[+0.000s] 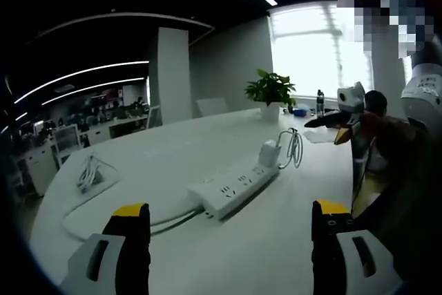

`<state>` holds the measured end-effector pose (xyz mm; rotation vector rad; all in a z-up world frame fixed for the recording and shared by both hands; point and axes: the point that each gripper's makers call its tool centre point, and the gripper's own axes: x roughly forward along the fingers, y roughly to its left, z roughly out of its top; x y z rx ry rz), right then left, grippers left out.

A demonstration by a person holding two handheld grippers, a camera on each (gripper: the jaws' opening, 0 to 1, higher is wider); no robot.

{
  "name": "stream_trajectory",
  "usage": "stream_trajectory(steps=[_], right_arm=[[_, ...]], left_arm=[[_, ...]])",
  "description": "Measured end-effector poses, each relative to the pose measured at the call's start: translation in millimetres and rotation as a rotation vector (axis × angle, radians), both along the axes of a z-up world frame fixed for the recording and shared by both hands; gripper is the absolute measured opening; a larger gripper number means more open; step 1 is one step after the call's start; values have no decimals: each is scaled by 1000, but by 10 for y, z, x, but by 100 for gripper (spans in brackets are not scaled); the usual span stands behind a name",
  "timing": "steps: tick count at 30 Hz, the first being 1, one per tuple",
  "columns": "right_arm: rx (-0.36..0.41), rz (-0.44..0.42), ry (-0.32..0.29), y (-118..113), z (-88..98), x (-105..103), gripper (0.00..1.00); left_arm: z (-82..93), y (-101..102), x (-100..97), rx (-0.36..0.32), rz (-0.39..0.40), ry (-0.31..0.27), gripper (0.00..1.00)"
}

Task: Straighten the power strip on the desk, plug the charger into it

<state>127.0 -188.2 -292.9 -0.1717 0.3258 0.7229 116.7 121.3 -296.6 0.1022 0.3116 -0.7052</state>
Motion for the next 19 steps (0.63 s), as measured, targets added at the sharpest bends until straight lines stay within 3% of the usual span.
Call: stream_trajectory(steps=[19], right_arm=[[3, 3, 13, 53, -45, -13, 98]], left_arm=[[-8, -115, 13, -23, 12, 8, 99]])
